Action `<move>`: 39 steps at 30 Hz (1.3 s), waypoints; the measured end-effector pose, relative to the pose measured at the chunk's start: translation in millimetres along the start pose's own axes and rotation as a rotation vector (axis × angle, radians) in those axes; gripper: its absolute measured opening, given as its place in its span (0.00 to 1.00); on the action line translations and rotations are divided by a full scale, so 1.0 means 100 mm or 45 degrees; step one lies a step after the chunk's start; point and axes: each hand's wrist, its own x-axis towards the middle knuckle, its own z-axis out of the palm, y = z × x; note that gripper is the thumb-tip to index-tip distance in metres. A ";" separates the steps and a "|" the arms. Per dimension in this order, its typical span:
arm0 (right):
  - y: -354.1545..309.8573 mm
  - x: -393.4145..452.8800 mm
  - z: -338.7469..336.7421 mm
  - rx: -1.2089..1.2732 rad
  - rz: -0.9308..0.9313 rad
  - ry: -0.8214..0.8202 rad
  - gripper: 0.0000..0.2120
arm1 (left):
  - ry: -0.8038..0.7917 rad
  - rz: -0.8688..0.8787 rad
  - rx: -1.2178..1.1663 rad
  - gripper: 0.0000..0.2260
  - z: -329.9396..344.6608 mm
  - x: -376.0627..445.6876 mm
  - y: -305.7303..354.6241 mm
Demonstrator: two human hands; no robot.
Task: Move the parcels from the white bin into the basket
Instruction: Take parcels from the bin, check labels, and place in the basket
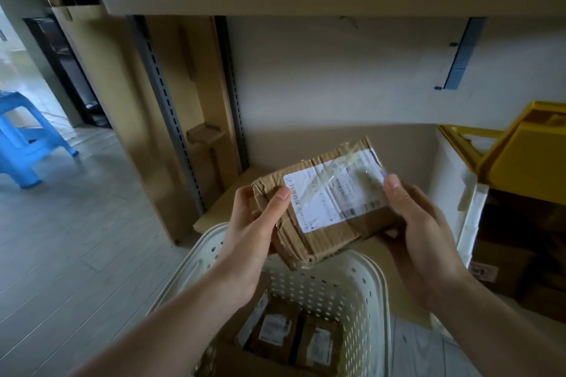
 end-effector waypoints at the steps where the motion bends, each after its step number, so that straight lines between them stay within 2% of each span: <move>1: 0.01 0.00 0.01 0.015 -0.022 0.010 0.29 | 0.012 -0.014 -0.083 0.22 0.01 0.00 -0.01; 3: 0.02 -0.02 0.04 0.026 -0.007 -0.058 0.32 | 0.019 -0.043 -0.232 0.23 0.06 0.00 -0.02; 5: 0.04 -0.06 0.10 0.026 0.050 -0.183 0.34 | -0.026 -0.068 -0.258 0.27 0.11 -0.01 -0.03; 7: 0.04 -0.09 0.14 0.035 0.078 -0.252 0.33 | -0.082 -0.091 -0.168 0.31 0.12 -0.01 -0.04; 9: 0.03 -0.09 0.14 0.045 0.087 -0.270 0.27 | -0.128 -0.082 -0.029 0.32 0.12 -0.02 -0.05; 12: 0.02 -0.08 0.12 0.029 0.095 -0.291 0.23 | -0.171 -0.033 0.003 0.29 0.09 -0.02 -0.05; 17: 0.01 -0.09 0.10 -0.022 0.035 -0.384 0.26 | -0.192 -0.009 0.014 0.32 0.06 0.01 -0.06; 22: 0.06 -0.14 0.15 -0.148 -0.034 -0.511 0.27 | -0.212 0.063 0.002 0.31 0.07 0.02 -0.05; 25: 0.07 -0.14 0.17 -0.189 -0.059 -0.526 0.27 | -0.230 0.108 -0.008 0.30 0.05 0.03 -0.06; 33: 0.09 -0.16 0.22 -0.240 -0.105 -0.516 0.28 | -0.271 0.137 -0.040 0.37 -0.02 0.07 -0.05; 39: 0.13 -0.12 0.20 -0.262 -0.073 -0.461 0.32 | -0.183 0.215 0.032 0.32 0.08 0.03 -0.02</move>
